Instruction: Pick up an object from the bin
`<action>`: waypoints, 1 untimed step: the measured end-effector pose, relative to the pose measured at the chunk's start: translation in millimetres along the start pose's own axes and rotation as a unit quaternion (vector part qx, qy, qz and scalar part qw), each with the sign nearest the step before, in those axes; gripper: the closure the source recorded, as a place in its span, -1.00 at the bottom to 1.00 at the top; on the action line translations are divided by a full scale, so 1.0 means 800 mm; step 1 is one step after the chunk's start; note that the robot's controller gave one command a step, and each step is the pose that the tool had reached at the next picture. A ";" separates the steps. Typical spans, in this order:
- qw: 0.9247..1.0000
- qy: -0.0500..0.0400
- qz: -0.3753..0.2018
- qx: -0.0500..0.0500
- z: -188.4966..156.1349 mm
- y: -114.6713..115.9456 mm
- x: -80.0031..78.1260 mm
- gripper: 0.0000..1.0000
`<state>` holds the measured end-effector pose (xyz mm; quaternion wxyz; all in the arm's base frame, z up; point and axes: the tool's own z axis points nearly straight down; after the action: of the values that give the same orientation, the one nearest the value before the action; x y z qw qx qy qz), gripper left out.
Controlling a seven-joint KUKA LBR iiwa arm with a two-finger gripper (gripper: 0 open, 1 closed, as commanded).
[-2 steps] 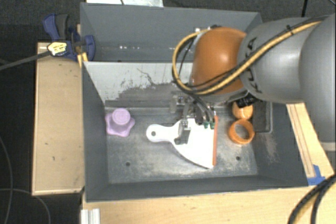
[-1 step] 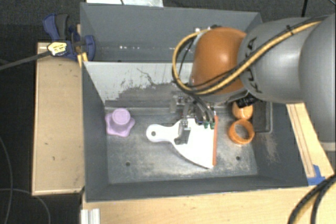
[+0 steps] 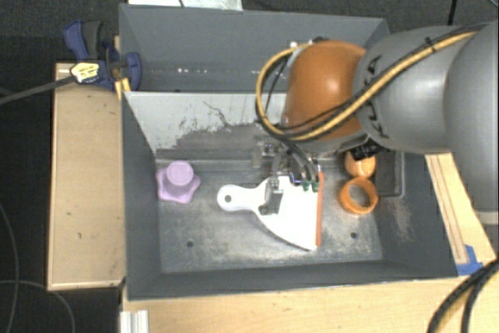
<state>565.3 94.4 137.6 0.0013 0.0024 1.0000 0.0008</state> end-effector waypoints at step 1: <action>1.000 0.000 -0.025 0.000 -0.002 -0.002 -0.022 -1.00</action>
Offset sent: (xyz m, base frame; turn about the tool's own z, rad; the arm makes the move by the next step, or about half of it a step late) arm -0.0005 -0.0362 -0.0672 0.1922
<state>582.8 92.4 139.3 0.0014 -0.0228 0.9997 0.0003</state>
